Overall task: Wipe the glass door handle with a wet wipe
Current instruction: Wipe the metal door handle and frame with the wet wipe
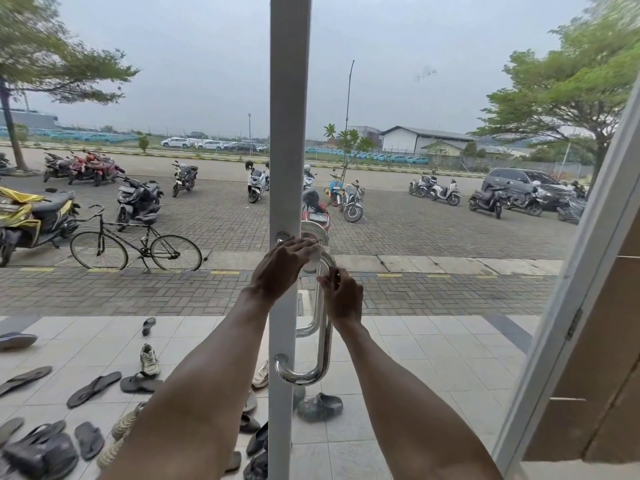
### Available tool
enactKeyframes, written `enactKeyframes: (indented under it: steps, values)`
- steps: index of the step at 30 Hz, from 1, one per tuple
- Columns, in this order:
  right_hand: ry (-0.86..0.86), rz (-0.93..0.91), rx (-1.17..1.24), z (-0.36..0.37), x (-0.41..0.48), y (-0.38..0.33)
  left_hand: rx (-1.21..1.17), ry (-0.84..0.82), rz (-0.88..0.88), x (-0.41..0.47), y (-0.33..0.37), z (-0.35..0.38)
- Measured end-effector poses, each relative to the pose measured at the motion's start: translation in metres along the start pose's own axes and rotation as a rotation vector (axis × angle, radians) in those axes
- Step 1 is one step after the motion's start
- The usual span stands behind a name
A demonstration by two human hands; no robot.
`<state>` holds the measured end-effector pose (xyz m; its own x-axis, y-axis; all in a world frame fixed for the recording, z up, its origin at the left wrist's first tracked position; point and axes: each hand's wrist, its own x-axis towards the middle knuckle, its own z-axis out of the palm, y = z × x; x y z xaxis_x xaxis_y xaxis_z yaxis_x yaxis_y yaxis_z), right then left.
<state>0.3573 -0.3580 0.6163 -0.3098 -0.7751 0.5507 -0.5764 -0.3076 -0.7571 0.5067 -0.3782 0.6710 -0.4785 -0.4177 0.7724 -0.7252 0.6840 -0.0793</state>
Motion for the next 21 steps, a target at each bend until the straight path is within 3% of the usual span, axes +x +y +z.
enactKeyframes:
  steps: [16, 21]
  values:
    - [0.048, -0.029, -0.031, 0.005, -0.001, 0.004, -0.097, 0.012, -0.022, -0.010, -0.036, -0.020]
    - [0.058, -0.030, -0.040, 0.005, -0.002, 0.004, -0.137, -0.053, -0.209, -0.008, -0.038, -0.028]
